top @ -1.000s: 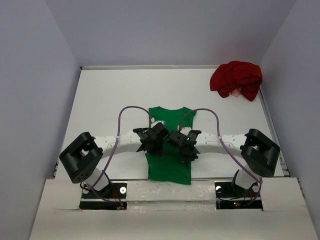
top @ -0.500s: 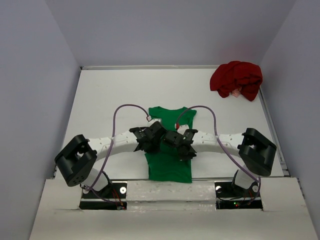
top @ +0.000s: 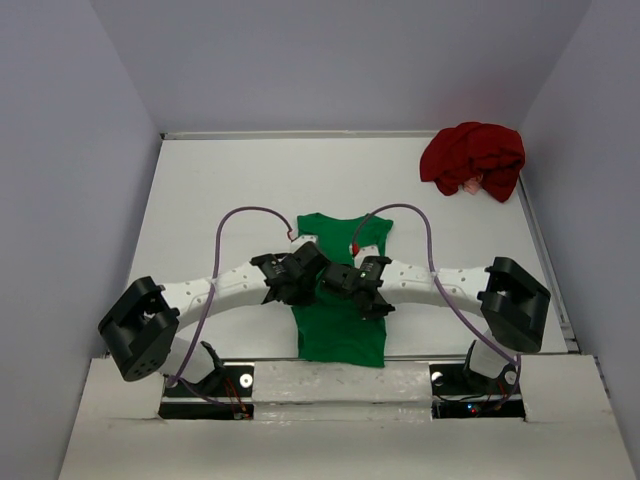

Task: Fold and stack the t-shirts
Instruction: Fold the tshirt

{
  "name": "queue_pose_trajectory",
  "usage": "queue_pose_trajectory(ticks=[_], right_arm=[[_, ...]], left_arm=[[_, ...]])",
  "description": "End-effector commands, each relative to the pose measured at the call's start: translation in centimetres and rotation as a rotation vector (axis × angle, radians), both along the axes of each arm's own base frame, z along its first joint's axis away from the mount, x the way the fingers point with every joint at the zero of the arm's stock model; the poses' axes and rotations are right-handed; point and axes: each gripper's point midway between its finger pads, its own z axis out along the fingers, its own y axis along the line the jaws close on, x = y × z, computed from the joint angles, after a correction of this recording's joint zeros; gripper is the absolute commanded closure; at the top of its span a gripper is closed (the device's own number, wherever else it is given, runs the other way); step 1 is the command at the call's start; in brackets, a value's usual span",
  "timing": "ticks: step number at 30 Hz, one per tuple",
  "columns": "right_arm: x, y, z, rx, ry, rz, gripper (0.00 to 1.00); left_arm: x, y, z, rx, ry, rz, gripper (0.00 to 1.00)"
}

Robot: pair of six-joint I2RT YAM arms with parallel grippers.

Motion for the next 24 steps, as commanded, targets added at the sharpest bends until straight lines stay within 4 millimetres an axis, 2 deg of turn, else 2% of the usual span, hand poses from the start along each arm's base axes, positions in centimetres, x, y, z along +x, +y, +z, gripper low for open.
queue_pose_trajectory(ticks=[1, 9, 16, 20, 24], right_arm=[[0.7, 2.3, 1.0, -0.012, -0.092, 0.053, 0.98], [2.2, 4.3, 1.1, -0.020, -0.119, 0.158, 0.97], [2.1, 7.7, 0.0, 0.101, -0.071, 0.274, 0.97], [2.1, 8.8, -0.1, 0.120, -0.053, 0.322, 0.97], [2.9, 10.4, 1.6, 0.162, -0.085, 0.351, 0.96]], left_arm=[[1.3, -4.4, 3.8, -0.119, -0.127, -0.042, 1.00], [2.0, -5.4, 3.4, -0.097, -0.125, -0.057, 1.00], [2.0, -5.4, 3.1, -0.095, -0.122, -0.062, 1.00], [1.7, -5.4, 2.6, -0.104, -0.112, -0.060, 1.00], [1.4, -5.4, 2.3, -0.114, -0.100, -0.057, 1.00]])
